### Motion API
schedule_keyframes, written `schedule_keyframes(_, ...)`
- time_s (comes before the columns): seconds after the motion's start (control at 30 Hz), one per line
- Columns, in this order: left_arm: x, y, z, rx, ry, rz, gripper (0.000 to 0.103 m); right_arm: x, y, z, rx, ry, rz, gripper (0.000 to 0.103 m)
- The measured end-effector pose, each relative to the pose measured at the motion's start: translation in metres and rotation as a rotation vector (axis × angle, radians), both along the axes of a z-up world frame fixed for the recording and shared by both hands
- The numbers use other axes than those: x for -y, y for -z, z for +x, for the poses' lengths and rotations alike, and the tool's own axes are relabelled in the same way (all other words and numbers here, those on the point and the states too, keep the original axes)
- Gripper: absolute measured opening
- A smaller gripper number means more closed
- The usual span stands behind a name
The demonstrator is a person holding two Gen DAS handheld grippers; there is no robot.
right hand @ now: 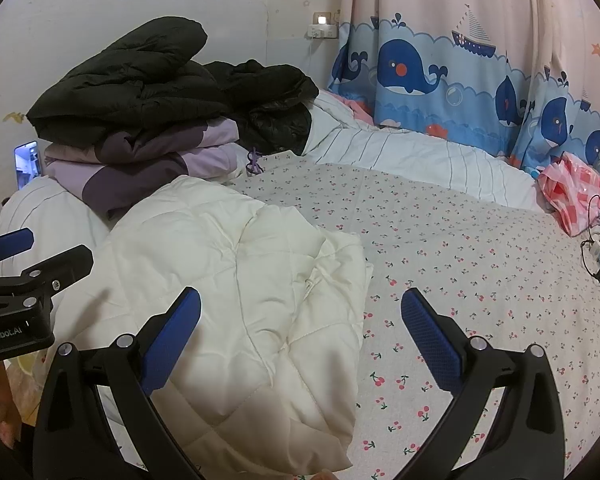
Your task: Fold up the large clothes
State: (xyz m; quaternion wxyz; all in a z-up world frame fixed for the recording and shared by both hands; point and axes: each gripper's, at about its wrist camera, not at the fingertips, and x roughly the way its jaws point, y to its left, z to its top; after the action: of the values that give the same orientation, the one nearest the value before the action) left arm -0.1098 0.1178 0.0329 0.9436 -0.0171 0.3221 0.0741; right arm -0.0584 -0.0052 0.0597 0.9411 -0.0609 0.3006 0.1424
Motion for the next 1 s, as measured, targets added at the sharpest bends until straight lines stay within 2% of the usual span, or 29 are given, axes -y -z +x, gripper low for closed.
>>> schedule_keyframes(1.0, 0.0004, -0.0007, 0.0001, 0.008, -0.007, -0.002, 0.097, -0.0015, 0.0011, 0.0011, 0.001, -0.004, 0.001, 0.097)
